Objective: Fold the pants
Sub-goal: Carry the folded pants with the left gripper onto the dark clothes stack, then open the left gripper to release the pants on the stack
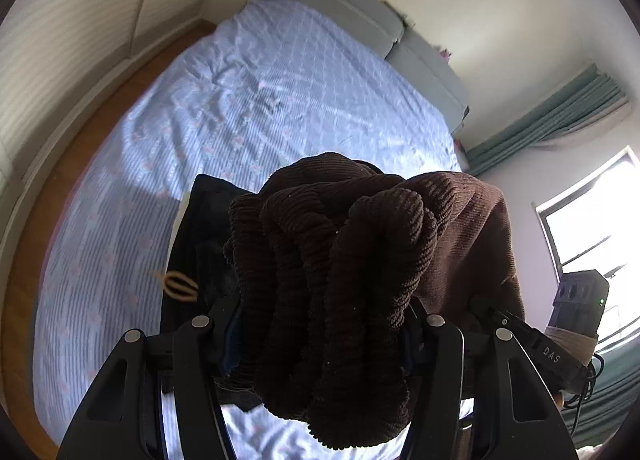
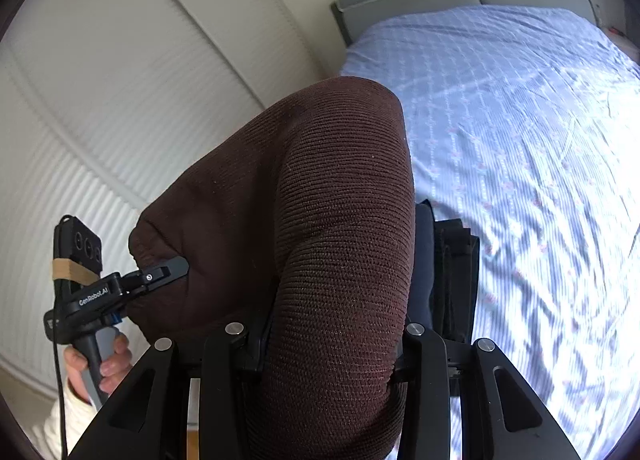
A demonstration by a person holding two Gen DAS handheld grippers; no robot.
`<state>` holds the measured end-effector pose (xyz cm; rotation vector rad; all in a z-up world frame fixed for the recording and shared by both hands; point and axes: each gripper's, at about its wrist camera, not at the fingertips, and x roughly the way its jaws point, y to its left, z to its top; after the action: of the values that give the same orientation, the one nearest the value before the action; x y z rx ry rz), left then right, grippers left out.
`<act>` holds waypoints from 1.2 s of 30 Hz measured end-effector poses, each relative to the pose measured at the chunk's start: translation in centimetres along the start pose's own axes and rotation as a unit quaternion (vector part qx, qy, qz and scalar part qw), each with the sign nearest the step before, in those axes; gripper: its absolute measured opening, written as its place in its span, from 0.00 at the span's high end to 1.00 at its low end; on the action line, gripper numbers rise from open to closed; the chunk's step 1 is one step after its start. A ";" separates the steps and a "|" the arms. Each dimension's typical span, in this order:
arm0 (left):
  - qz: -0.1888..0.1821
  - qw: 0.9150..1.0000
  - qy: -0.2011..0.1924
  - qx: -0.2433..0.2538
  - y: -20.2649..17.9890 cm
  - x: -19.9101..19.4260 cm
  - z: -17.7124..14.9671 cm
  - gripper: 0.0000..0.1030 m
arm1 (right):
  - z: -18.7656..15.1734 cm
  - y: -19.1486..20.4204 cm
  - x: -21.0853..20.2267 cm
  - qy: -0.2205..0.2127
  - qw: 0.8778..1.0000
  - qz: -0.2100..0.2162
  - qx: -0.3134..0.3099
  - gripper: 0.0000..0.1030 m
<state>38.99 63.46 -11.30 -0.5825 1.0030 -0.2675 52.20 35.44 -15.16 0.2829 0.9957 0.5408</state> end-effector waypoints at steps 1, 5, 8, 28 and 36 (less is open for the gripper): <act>-0.001 1.000 0.009 -0.006 0.5 0.9 0.6 0.44 | -0.9 -0.2 0.0 0.003 1.000 -0.005 0.001 0.61; 0.004 0.998 0.057 -0.029 3.3 5.1 1.7 0.44 | -0.6 -1.4 3.3 0.027 0.999 -0.021 0.023 0.61; 0.012 0.995 0.091 -0.041 4.8 7.7 1.4 0.38 | -0.6 -2.6 5.2 0.037 0.999 -0.030 0.024 0.61; 0.079 0.992 0.095 0.003 6.2 10.4 -0.2 0.08 | -2.9 -5.8 8.5 0.078 0.995 -0.024 0.064 0.38; 0.188 0.973 -0.005 0.136 -0.8 3.0 -2.5 0.10 | -3.5 -2.5 3.6 0.045 0.998 -0.043 0.013 0.32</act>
<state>38.46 60.55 -14.03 -0.1372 1.0254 -0.0623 51.55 35.33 -20.70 0.2396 1.0974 0.4662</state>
